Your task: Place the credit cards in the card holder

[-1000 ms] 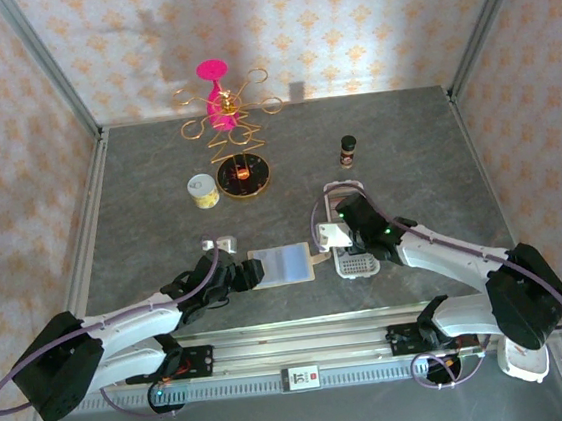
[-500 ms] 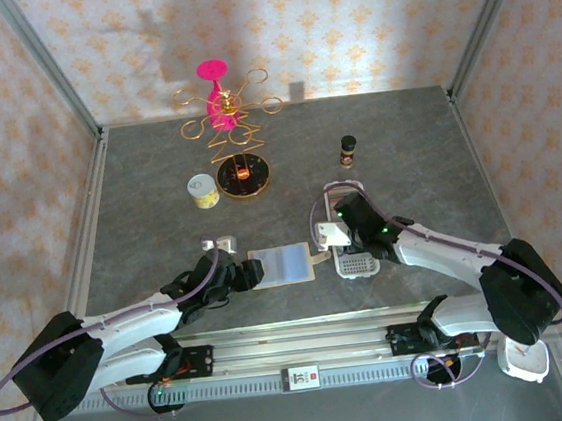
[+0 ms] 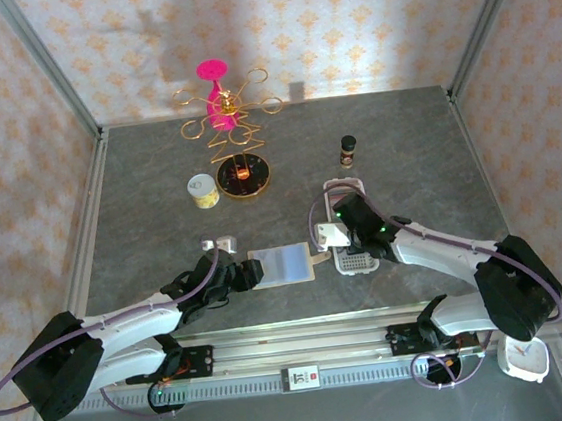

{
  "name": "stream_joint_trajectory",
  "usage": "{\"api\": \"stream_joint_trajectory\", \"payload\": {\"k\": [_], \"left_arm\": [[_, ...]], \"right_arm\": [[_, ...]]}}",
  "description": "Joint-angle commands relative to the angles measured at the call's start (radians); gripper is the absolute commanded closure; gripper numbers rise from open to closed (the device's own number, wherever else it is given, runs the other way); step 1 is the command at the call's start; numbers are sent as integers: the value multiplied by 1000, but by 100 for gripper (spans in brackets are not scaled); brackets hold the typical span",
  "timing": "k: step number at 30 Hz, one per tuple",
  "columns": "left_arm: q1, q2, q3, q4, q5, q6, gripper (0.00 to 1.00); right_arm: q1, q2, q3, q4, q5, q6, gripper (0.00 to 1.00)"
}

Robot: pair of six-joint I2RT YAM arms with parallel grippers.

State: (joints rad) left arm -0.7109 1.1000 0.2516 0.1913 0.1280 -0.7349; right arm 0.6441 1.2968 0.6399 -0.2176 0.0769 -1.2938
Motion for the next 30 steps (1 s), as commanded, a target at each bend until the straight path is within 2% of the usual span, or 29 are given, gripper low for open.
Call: {"api": "stream_joint_trajectory", "payload": {"k": [1,7,13,24,30], "left_arm": [[7,-5,-3,22,9,-4,37],[7,-2,-3,25,14,-6,38],[7,-1,-2,24,15,-6,38],[7,27,25,-19,-4,8,32],[7,62,60,-56,-17,32,27]], "right_arm": [[-13,-20,25,14,47,7,64],[-12,-32,25,11,52,7,68],[-14,-61,26,-5,55,13,76],[-13,-109,44,-73,26,42,100],[-12,-152,95,-200,-47,96,100]]}}
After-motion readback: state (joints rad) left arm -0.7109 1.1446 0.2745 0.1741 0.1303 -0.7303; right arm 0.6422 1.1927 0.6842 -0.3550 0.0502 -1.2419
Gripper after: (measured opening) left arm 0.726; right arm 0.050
